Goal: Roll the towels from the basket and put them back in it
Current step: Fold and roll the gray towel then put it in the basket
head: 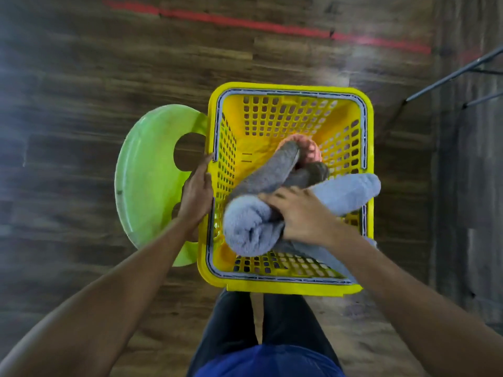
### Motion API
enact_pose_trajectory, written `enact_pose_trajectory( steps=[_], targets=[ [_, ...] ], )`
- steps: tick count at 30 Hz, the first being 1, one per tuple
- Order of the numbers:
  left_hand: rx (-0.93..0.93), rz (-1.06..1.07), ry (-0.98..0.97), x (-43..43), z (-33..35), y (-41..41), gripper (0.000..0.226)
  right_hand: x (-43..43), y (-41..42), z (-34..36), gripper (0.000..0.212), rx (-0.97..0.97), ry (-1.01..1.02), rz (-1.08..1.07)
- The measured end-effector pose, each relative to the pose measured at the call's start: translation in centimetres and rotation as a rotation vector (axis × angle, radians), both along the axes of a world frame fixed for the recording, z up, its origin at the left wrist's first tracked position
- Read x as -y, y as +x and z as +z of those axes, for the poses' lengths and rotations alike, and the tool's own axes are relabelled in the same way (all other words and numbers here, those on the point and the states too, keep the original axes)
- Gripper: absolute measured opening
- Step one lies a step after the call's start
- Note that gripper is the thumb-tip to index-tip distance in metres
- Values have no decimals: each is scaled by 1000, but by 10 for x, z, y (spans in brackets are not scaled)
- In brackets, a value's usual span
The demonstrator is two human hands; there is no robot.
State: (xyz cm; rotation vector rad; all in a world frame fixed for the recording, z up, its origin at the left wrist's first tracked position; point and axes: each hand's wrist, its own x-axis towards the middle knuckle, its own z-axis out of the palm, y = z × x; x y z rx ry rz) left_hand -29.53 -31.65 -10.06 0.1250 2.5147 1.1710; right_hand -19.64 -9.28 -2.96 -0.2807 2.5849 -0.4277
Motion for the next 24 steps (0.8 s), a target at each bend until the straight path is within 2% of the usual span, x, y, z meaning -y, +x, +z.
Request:
enact_pose_trajectory(
  steps=[3,6,8,10,13,15,18,19,21,22,24],
  targets=[
    [-6,-10,-11,-3,0,3,50,18,29,-55,84,95,101,11],
    [5,7,-39,-3,-6,7,52,24,39,-77,90,219,54,-28],
    [-11,-17,-70,-6,-9,7,57,23,41,-80,91,225,-2,-69],
    [-66,-26,-126,-9,-11,10,58,19,42,-81,93,229,-53,-94],
    [-244,-12,-293,-15,-11,15,55,17,41,-84,96,274,-49,-85],
    [-312,-92,-334,-19,-9,18,55,18,38,-88,99,308,-31,-59],
    [-334,-205,-363,-23,-12,16,58,8,23,-86,106,490,-119,-41],
    [-329,-205,-385,-24,-14,14,59,2,14,-84,105,584,-230,-110],
    [-315,-185,-433,-24,-18,6,61,-12,-6,-83,86,710,-521,-400],
    [-311,-188,-453,-25,-20,1,62,-19,-18,-85,73,680,-612,-571],
    [-328,-226,-473,-28,-24,-9,64,-32,-41,-95,48,491,-600,-840]
  ],
)
